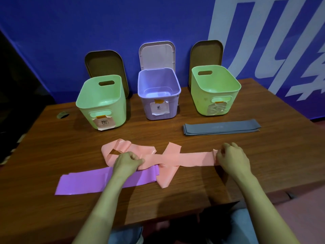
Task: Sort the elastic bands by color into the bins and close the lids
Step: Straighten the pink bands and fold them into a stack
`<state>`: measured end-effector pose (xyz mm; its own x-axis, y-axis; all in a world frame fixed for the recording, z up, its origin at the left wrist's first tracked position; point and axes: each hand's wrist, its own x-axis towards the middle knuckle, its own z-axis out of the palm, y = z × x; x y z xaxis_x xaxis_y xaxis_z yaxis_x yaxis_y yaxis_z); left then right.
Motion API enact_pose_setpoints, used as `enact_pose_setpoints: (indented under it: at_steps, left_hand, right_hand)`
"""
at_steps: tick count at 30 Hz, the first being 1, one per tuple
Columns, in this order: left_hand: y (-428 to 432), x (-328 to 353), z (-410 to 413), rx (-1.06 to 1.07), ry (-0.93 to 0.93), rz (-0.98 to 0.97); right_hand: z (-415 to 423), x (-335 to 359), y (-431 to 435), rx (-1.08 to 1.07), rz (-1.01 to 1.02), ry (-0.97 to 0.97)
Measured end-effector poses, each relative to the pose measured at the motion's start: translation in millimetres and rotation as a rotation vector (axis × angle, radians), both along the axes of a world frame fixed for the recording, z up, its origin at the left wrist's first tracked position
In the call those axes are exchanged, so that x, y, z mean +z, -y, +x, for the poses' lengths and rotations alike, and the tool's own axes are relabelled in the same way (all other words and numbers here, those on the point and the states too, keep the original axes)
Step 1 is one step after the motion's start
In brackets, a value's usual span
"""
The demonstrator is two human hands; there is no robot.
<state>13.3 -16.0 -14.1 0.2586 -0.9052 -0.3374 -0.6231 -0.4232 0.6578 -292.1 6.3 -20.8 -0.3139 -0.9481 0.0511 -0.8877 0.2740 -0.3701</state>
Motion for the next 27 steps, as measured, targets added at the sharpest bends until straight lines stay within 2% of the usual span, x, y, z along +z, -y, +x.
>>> enact_pose_setpoints:
  at_steps: [3,5,8,12,16,17,19,24,27]
  left_hand:
    - [-3,3,-2,0.006,-0.071,-0.123]
    - [-3,6,-6,0.014,-0.185,-0.137]
    - [-1,9,-10,0.088,-0.465,-0.089]
    - [3,6,-10,0.129,-0.522,-0.108]
    - [7,11,-7,0.13,-0.642,-0.147]
    - [8,15,-6,0.128,-0.678,-0.168]
    - [11,16,-3,0.127,-0.663,-0.196]
    - [19,-3,6,0.032,-0.54,0.051]
    - [21,-13,9,0.007,-0.401,0.081]
  right_hand:
    - [0,0,3,0.007,0.135,0.004]
    - [0,-4,4,-0.005,0.198,-0.002]
    - [3,-5,2,-0.007,0.112,-0.012]
    - [0,0,-2,0.007,0.042,0.008]
    - [-6,23,-4,-0.055,-0.18,0.454]
    - [-8,32,-3,-0.099,-0.248,0.515]
    - [-14,40,1,-0.146,-0.298,0.496]
    - [-11,16,13,-0.101,-0.09,0.417]
    - [-7,2,15,-0.117,-0.008,0.353]
